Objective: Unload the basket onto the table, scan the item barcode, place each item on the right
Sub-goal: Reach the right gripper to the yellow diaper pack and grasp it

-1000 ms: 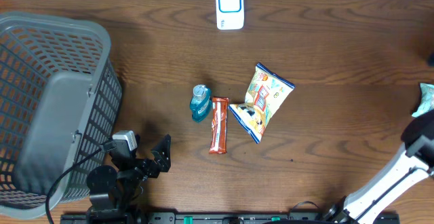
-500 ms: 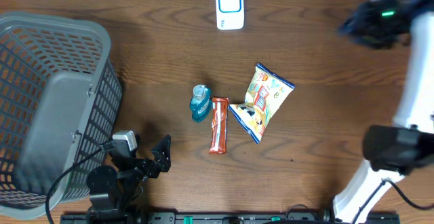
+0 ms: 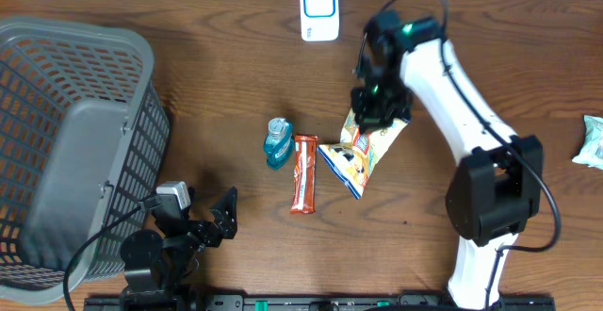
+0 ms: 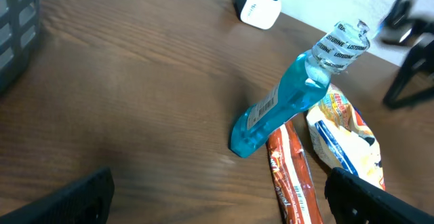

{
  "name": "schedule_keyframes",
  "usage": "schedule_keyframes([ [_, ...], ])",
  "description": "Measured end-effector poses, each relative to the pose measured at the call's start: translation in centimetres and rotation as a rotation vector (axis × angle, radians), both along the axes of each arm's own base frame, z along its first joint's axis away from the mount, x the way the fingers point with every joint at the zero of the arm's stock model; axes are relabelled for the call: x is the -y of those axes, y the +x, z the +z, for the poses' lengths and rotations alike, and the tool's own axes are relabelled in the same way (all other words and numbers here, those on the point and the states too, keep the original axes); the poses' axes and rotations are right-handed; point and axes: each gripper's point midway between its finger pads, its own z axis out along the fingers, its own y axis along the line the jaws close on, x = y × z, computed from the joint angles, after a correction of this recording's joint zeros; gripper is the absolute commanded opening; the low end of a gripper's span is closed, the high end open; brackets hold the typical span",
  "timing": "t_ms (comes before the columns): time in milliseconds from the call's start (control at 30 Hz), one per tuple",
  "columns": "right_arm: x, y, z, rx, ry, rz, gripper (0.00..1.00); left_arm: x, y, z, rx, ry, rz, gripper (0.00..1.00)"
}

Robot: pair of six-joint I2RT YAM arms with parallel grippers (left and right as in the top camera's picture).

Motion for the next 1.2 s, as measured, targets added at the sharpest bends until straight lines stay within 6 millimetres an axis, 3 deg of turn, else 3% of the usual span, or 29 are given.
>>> schedule_keyframes([
  [133,-0.2,-0.1,-5.7,0.035,-0.006,-0.012,0.01,0.0,0.0,0.0,0.0,0.0,0.0,0.99],
  [200,-0.4,-0.6,-7.7,0.049,0.0,-0.008,0.01,0.0,0.0,0.0,0.0,0.0,0.0,0.99],
  [267,-1.0,-0.2,-8.4,0.098,0.026,-0.007,0.01,0.0,0.0,0.0,0.0,0.0,0.0,0.99],
  [400,-1.6,0.3,-8.4,0.154,0.051,-0.018,0.01,0.0,0.0,0.0,0.0,0.0,0.0,0.99],
  [567,-0.1,0.0,-7.8,0.116,-0.051,-0.036,0.01,0.0,0.0,0.0,0.0,0.0,0.0,0.99],
  [700,4.9,0.1,-5.6,0.067,-0.295,-0.071,0.01,0.0,0.0,0.0,0.001,0.0,0.0,0.99],
  [800,6.8,2.5,-2.1,0.134,-0.359,-0.09,0.01,0.0,0.0,0.0,0.0,0.0,0.0,0.99],
  [900,5.5,4.5,0.5,0.236,-0.304,-0.083,0.01,0.0,0.0,0.0,0.0,0.0,0.0,0.99],
  [1033,1.0,5.9,3.1,0.363,-0.141,-0.045,0.01,0.0,0.0,0.0,0.0,0.0,0.0,0.99],
  [1133,-2.8,6.9,3.4,0.441,-0.047,0.003,0.01,0.0,0.0,0.0,0.0,0.0,0.0,0.99],
  [1200,-4.7,6.4,2.2,0.444,-0.014,0.035,0.01,0.0,0.0,0.0,0.0,0.0,0.0,0.99],
])
